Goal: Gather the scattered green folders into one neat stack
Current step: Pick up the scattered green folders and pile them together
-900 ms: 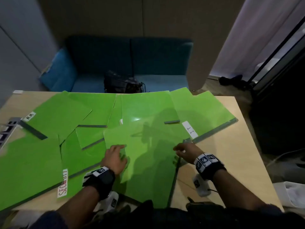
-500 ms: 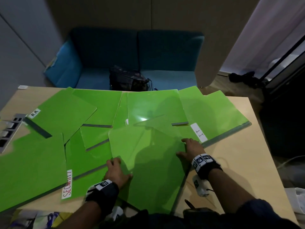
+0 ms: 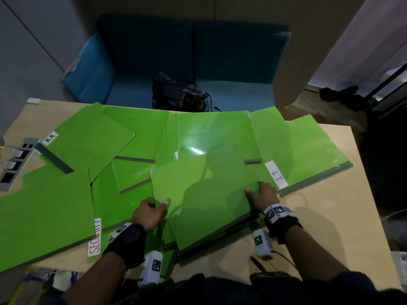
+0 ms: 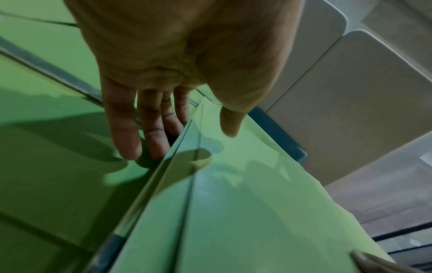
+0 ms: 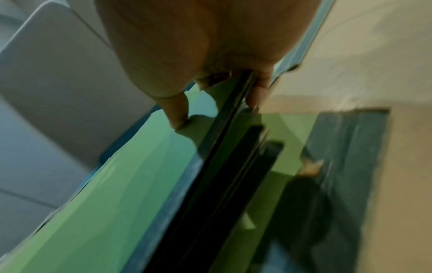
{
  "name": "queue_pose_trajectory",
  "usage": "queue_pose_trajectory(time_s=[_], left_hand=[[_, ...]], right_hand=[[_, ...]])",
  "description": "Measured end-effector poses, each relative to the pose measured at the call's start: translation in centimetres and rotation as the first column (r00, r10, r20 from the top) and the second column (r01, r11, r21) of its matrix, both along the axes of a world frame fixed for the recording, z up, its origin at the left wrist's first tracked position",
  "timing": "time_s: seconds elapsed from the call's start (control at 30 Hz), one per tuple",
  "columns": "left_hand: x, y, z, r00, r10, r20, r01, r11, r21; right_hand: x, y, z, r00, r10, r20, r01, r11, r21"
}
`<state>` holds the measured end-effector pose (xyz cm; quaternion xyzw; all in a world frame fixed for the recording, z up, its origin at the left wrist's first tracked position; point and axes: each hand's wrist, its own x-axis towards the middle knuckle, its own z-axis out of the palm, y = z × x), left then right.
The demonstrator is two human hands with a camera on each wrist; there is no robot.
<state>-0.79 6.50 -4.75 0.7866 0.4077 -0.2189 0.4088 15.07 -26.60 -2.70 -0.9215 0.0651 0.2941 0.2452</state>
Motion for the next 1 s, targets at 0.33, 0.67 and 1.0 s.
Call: queue_pose_trajectory(time_s=[0.33,0.67,1.0], left_hand=[[0.7,-3.1,7.9,0.914,0.198,0.353,-0.112,0.962,-0.25],[2.5,-0.6,11.5,0.861,0.181,0.475,0.021,0.921,-0.389],[5.0,-3.6,12.3,0.617,0.608,0.499,-0.169,0.722,-0.671]], right_hand=[[-2.3,1.8,0.4,0.99,-0.142,-0.01,0.139,0.947,0.288],[-1.6,1.6,1.5,0.735,-0.578,-0.356,0.635,0.402,0.66],[-1.5,3.0,1.9,0.618,-0.674,-0.406,0.724,0.284,0.629]])
